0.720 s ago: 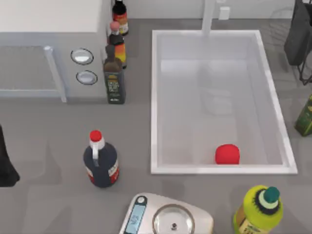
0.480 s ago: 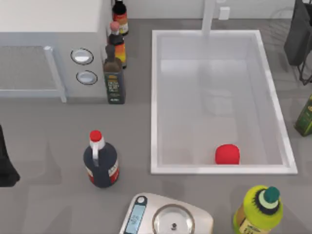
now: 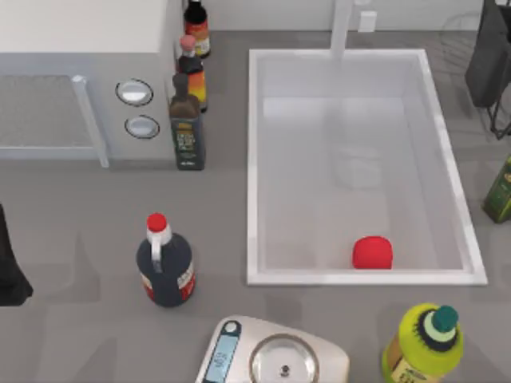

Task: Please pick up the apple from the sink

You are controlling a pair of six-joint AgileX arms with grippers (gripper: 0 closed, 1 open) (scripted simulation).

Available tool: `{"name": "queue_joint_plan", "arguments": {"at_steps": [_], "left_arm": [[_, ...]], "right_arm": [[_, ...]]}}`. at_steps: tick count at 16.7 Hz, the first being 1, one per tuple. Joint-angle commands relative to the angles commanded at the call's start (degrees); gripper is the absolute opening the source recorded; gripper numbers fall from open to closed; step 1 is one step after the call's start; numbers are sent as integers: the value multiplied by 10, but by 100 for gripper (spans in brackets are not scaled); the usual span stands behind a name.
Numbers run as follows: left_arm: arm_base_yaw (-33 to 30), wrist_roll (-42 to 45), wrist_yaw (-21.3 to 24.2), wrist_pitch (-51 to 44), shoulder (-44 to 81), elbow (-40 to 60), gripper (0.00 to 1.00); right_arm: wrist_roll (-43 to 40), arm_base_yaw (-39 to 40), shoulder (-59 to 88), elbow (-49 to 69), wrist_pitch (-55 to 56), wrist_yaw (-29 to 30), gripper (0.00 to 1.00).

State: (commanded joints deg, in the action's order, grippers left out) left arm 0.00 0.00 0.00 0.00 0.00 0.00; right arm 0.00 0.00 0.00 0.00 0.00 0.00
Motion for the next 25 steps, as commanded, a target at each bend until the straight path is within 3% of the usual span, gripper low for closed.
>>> {"name": "queue_joint_plan", "arguments": {"at_steps": [15,19,25], "left_arm": [[0,0,0,0,0,0,100],[0,0,0,0,0,0,100],[0,0,0,0,0,0,100]], "right_arm": [[11,10,35,33,-23,0,100],[46,44,167,143,-97,0,100],[125,120,499,386,-263,0,100]]}}
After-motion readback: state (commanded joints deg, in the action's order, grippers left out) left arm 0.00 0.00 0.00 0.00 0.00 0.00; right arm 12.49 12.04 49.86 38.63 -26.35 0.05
